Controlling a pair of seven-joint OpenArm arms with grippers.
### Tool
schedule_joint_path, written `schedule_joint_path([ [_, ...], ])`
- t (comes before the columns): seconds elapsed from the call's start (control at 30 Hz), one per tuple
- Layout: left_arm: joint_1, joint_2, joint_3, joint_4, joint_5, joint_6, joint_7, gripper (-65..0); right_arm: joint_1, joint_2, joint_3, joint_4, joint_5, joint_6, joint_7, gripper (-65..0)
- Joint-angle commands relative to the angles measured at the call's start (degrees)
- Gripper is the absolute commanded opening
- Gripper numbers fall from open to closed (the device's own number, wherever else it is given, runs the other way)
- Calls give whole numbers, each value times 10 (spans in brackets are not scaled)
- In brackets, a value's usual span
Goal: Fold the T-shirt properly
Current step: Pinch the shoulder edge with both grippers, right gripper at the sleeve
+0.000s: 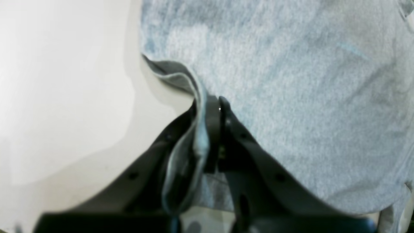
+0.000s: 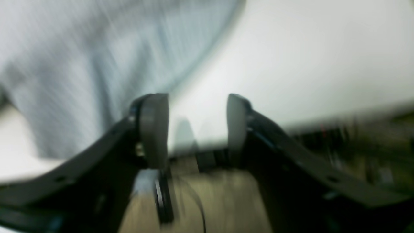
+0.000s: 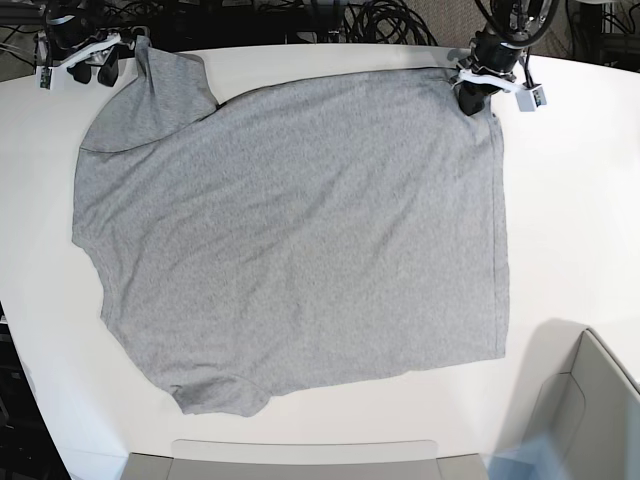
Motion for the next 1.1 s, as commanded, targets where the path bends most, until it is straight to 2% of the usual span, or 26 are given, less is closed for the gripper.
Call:
schedule_joint_path([
  [0.0, 7, -4, 1, 1, 2, 9, 24, -650, 6, 6, 6, 10, 15, 9, -3, -326],
  [0.13, 7, -4, 1, 1, 2, 9, 30, -650, 11, 4, 6, 10, 15, 9, -41, -304],
  [0.27, 7, -4, 1, 1, 2, 9, 30, -650, 22, 0, 2, 9, 15, 9, -44, -304],
  [0.4, 7, -4, 1, 1, 20, 9, 30, -650, 26, -18, 3, 9, 15, 9, -44, -304],
  [0.63, 7, -2, 1, 1, 35, 9, 30, -650, 23, -20, 1, 10, 15, 9, -44, -304],
  [0.77, 7, -2, 2, 2, 35, 9, 30, -650, 26, -29, 1, 47, 15, 9, -44, -305],
  [1.07, 6, -3, 25, 2, 35, 9, 30, -650, 23, -36, -42, 72, 15, 9, -44, -305],
])
